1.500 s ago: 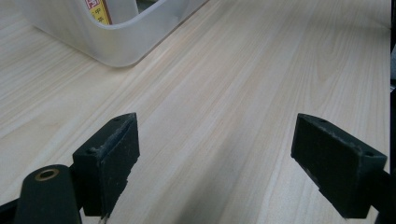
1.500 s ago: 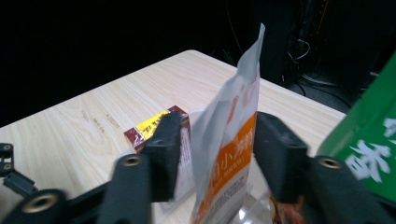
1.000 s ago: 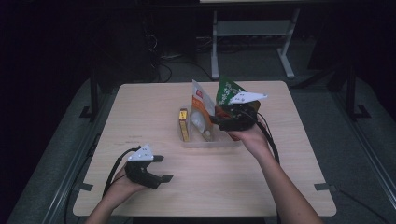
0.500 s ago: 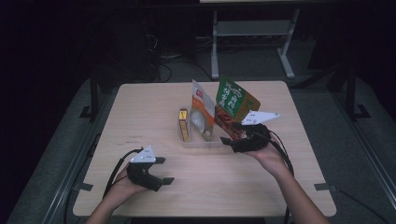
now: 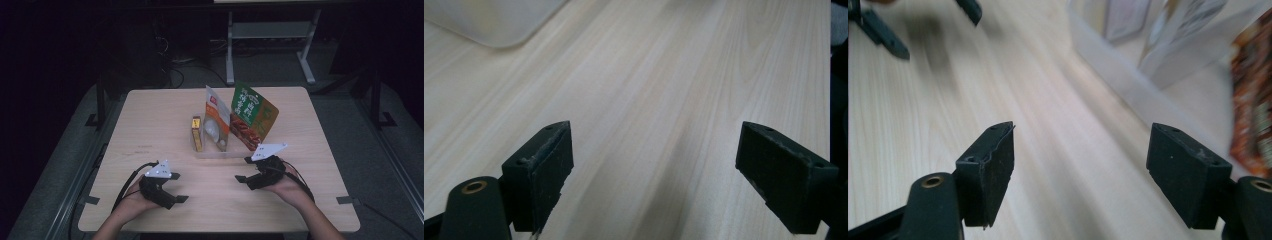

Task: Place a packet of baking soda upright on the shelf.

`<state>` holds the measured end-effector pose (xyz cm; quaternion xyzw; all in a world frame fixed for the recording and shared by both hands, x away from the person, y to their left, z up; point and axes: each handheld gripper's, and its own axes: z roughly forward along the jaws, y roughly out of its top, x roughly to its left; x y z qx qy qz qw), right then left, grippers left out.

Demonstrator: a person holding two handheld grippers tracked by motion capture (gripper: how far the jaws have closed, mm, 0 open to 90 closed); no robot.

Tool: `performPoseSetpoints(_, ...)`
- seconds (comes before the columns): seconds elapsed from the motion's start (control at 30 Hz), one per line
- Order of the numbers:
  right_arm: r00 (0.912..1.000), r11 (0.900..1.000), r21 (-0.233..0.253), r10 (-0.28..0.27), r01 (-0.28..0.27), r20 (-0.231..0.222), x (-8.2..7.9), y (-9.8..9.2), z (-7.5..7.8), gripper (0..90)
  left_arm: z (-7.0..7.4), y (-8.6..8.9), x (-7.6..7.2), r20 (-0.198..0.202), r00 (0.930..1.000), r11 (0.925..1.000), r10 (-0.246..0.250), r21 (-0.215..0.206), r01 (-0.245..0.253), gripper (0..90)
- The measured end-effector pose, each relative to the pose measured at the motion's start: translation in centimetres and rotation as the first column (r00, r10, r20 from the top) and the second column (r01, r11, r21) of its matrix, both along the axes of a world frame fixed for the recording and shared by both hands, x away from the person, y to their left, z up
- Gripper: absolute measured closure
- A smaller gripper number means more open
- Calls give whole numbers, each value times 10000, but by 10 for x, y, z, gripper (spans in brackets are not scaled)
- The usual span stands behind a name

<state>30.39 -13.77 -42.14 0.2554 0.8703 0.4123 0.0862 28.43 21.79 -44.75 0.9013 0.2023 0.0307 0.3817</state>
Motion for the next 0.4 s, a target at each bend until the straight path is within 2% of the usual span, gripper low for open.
performPoseSetpoints(0.13, 9997, 9995, -300, 134, -139, -180, -1, 2, -6, 268, 0, -2, -1, -23, 10000, 10000, -79, -35, 79, 148)
performPoseSetpoints(0.4, 9997, 9994, -277, 213, -215, -98, 0, 1, -8, 267, -1, -3, -1, -54, 9998, 9998, -186, 61, 186, 148)
